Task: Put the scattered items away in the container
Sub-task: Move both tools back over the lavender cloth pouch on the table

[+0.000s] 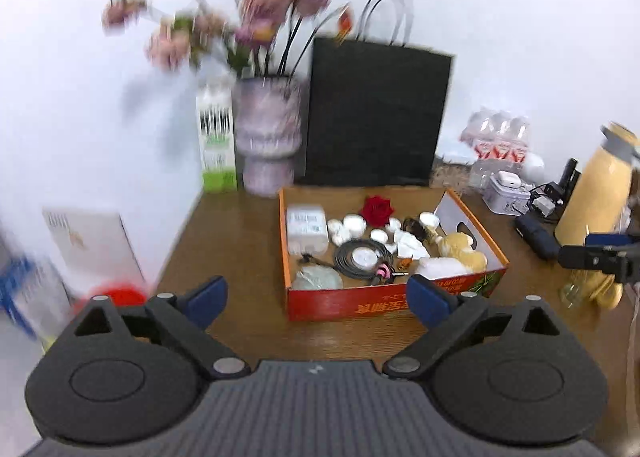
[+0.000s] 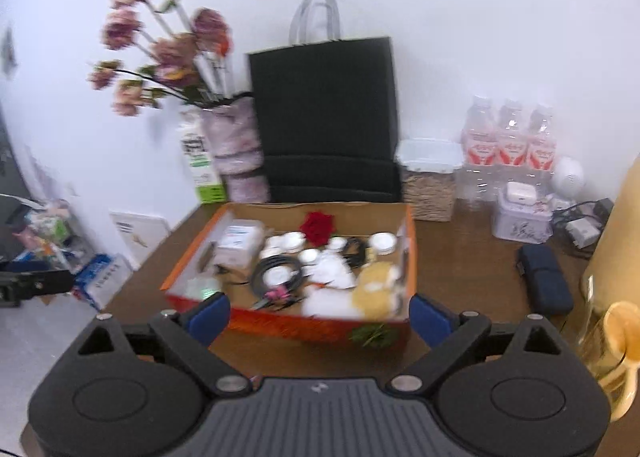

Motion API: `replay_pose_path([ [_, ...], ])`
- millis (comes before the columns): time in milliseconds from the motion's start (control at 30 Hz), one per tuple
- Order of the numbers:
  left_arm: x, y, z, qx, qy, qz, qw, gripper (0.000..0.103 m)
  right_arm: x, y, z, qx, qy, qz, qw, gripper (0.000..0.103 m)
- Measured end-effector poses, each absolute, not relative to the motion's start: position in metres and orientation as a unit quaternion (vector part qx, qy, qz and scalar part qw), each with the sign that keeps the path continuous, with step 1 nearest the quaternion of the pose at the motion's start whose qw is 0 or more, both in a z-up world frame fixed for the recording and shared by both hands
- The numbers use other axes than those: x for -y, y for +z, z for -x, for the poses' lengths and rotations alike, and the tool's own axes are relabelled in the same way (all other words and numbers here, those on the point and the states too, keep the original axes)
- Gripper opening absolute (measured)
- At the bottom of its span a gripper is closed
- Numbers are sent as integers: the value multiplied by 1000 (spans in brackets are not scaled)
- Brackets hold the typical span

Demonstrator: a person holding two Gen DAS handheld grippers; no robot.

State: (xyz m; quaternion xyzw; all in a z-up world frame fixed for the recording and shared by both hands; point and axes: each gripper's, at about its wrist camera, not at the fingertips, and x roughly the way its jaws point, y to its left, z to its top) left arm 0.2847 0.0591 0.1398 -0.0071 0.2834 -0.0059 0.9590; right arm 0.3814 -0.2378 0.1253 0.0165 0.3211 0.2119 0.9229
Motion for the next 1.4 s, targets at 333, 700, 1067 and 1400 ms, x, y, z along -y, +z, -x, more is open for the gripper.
replay_pose_path([
  [333,-48,66,-178,-241,-21,12,970,101,228,65,-261,-267,220,43,937,101],
  [700,-37,7,-126,-290,-86,31,953,102,228,-11,-150,-223,207,-61,951,101],
  [1067,-28,-9,-148,-315,-93,52,943,89,253,-38,-161,-275,174,-66,943,75],
  [1400,-11,-20,-232,-329,-97,41,938,54,250,-49,-231,-296,176,-45,938,48],
])
